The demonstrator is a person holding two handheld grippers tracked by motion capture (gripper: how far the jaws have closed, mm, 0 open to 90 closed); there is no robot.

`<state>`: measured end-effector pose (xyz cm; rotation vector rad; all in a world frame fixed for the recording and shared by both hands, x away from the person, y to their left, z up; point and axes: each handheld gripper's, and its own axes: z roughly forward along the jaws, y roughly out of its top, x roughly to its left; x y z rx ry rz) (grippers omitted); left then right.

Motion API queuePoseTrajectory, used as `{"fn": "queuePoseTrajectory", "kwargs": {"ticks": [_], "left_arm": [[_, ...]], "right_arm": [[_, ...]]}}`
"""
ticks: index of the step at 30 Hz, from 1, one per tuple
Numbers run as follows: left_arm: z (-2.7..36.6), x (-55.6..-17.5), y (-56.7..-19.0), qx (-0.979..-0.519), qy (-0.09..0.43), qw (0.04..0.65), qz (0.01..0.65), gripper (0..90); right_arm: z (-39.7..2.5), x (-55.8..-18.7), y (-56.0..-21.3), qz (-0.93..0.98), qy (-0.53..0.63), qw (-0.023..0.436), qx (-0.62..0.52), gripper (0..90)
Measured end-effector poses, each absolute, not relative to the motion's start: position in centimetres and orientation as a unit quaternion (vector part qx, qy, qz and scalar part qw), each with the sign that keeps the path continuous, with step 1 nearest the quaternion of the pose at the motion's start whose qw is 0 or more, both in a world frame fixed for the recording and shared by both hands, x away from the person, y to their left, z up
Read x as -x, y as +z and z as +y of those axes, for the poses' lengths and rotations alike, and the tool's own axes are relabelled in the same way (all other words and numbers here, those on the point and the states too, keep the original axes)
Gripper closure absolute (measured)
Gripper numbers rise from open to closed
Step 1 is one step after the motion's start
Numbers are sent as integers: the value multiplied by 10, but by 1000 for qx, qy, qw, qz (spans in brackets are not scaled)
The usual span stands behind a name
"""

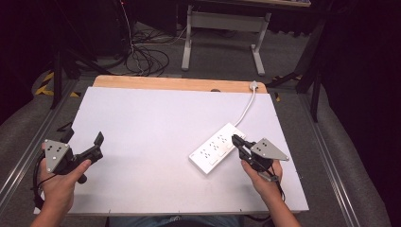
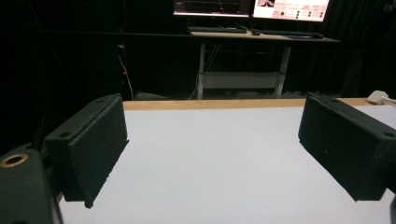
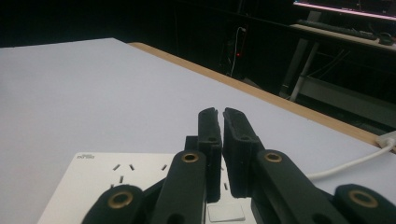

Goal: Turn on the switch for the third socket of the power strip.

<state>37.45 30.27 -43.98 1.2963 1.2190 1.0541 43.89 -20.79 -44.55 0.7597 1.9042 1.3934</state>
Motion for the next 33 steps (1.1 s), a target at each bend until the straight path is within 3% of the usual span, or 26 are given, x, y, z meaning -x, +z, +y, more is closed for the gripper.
{"fn": "queuePoseTrajectory", "kwargs": {"ticks": [33], "left_arm": [[302, -375, -440, -540, 437, 511, 507, 92]], "right_arm": [[-198, -438, -448, 760, 515, 297, -262, 900]]}}
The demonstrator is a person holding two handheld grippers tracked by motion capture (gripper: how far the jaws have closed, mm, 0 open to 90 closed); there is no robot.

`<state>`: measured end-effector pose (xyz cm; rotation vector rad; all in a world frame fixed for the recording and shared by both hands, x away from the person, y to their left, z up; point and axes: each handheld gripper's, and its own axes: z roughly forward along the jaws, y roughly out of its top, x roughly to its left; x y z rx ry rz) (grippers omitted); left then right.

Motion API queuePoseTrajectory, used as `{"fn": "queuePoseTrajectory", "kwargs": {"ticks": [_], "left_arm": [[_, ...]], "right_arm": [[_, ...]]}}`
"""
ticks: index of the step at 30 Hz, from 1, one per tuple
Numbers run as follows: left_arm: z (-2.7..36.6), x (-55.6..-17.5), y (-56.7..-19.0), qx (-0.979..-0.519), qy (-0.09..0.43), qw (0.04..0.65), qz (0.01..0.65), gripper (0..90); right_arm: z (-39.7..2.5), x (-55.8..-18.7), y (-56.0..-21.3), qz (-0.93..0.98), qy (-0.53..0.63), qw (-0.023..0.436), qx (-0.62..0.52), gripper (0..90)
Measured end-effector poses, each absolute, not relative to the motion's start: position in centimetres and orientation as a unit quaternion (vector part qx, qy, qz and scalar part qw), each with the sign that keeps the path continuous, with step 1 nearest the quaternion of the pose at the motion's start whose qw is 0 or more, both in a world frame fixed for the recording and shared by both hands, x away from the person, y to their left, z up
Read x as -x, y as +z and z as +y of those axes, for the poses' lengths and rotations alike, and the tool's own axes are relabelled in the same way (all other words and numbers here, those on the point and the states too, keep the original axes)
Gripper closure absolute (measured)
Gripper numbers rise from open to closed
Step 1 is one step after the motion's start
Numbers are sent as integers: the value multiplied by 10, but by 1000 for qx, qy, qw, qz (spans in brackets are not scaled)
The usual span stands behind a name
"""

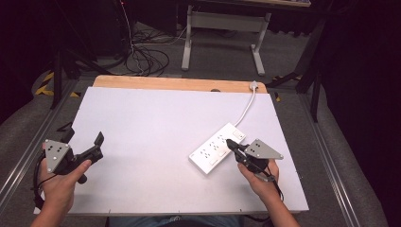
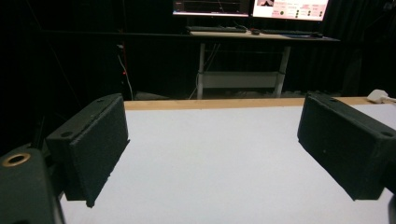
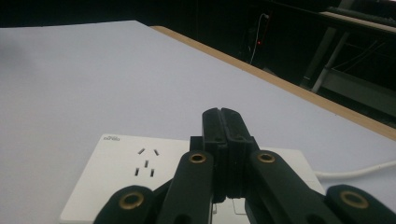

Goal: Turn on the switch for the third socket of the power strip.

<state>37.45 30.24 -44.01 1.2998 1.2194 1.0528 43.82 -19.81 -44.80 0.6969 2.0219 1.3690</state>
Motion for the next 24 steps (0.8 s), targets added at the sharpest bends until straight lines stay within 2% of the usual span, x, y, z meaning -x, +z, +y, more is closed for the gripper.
{"fn": "queuePoseTrajectory", "kwargs": {"ticks": [24], "left_arm": [[302, -374, -440, -544, 439, 508, 505, 92]], "right_arm": [[-191, -439, -452, 777, 503, 283, -250, 900]]}}
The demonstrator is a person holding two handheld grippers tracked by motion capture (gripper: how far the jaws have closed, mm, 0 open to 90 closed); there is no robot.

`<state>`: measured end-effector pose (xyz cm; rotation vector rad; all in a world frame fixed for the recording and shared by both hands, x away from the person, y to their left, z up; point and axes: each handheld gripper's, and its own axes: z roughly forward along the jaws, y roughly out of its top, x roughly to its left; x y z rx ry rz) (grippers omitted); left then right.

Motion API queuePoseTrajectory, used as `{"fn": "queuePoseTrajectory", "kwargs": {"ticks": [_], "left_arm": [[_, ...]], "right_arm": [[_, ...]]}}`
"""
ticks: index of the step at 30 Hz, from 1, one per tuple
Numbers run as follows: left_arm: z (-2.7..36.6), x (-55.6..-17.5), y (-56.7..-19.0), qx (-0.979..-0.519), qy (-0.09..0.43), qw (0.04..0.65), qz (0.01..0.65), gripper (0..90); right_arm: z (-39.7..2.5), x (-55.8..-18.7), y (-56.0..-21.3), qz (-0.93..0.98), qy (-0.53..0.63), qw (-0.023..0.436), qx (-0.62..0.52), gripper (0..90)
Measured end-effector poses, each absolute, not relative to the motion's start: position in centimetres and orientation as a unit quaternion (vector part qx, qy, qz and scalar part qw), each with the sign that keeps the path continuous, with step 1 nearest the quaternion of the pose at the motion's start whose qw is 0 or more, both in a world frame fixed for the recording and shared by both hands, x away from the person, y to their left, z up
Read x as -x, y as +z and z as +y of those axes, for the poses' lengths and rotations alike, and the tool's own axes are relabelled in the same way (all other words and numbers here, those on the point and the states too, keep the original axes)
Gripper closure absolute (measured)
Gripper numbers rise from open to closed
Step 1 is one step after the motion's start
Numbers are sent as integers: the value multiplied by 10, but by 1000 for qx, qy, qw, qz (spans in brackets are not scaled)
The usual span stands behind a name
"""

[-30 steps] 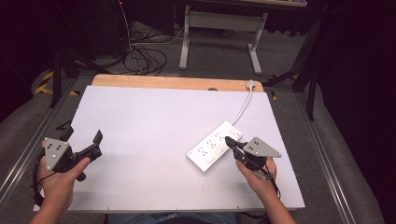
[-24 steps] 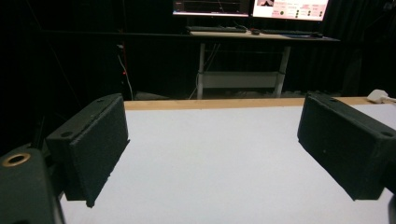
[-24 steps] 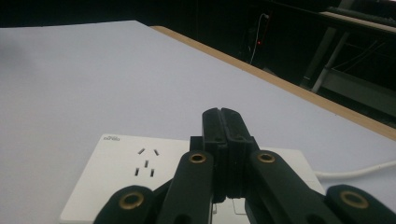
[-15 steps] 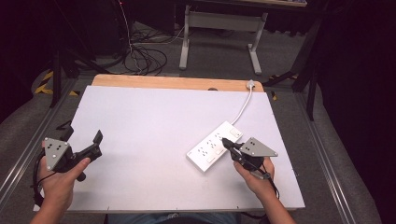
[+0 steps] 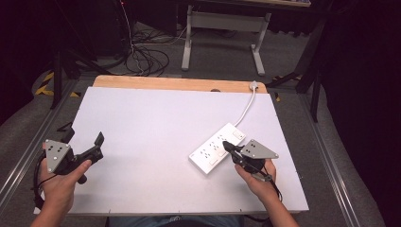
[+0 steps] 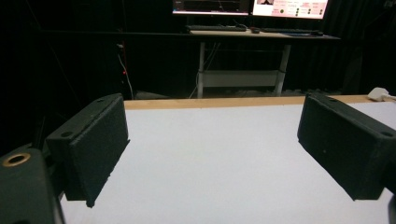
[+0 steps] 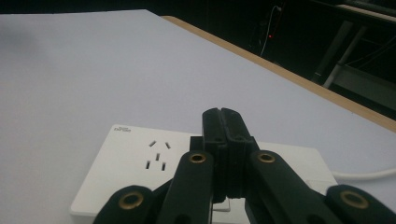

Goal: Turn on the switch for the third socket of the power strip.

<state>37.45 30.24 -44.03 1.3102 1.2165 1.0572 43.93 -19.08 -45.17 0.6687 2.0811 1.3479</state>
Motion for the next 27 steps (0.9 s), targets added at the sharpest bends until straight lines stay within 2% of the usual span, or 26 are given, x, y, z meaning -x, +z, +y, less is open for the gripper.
{"fn": "queuePoseTrajectory", "kwargs": {"ticks": [27], "left_arm": [[302, -375, -441, -545, 437, 506, 505, 94]], "right_arm": [[-184, -439, -455, 791, 496, 272, -231, 900]]}}
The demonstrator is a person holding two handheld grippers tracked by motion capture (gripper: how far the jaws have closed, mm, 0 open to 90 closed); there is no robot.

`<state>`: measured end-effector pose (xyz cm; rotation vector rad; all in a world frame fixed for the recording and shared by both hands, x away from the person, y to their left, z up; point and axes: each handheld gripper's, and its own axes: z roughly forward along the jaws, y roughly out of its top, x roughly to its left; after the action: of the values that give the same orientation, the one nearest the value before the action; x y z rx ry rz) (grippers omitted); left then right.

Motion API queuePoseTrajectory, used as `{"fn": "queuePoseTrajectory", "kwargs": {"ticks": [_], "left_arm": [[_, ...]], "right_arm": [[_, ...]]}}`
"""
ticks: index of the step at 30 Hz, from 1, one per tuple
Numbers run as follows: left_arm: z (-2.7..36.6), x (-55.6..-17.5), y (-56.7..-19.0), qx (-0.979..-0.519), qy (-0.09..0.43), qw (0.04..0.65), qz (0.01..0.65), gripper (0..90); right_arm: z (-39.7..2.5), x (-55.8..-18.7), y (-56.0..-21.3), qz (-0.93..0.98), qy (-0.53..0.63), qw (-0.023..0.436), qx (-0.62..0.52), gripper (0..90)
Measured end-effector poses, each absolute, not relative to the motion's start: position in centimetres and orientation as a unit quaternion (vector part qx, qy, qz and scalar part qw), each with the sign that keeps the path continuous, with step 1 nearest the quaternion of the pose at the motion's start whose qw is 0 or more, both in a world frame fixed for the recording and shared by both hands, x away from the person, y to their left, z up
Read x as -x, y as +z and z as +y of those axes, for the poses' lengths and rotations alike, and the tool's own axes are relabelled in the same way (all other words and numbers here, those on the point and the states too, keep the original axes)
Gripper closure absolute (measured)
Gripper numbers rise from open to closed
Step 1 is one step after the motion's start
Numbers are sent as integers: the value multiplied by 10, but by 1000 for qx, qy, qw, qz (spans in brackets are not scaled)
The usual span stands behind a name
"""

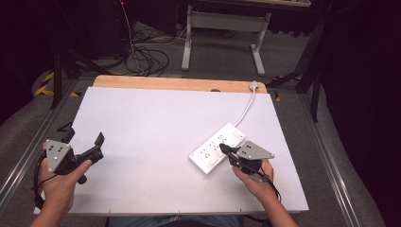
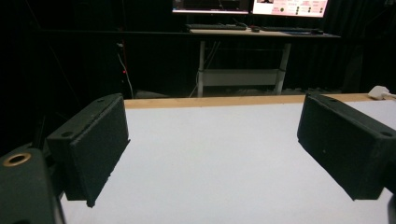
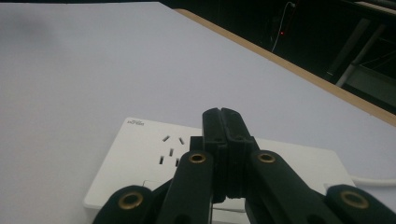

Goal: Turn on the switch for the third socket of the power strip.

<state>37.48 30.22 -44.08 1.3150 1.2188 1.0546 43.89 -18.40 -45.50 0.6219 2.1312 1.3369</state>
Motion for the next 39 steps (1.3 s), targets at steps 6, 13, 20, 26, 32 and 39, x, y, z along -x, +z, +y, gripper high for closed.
{"fn": "queuePoseTrajectory", "kwargs": {"ticks": [6, 13, 20, 26, 32, 39], "left_arm": [[302, -375, -441, -546, 437, 505, 505, 94], [302, -375, -441, -546, 437, 506, 506, 94], [302, -375, -441, -546, 436, 505, 506, 94], [302, -375, -441, -546, 436, 506, 506, 94], [302, -375, -441, -546, 436, 506, 506, 94], [302, -375, -441, -546, 435, 506, 506, 94]], "right_arm": [[-183, -439, -456, 794, 495, 269, -228, 900], [-181, -439, -457, 800, 491, 263, -223, 900], [-179, -439, -459, 807, 487, 254, -218, 900], [-177, -439, -461, 813, 482, 249, -212, 900], [-176, -439, -461, 816, 480, 244, -210, 900], [-174, -439, -463, 822, 475, 237, -204, 900]]}}
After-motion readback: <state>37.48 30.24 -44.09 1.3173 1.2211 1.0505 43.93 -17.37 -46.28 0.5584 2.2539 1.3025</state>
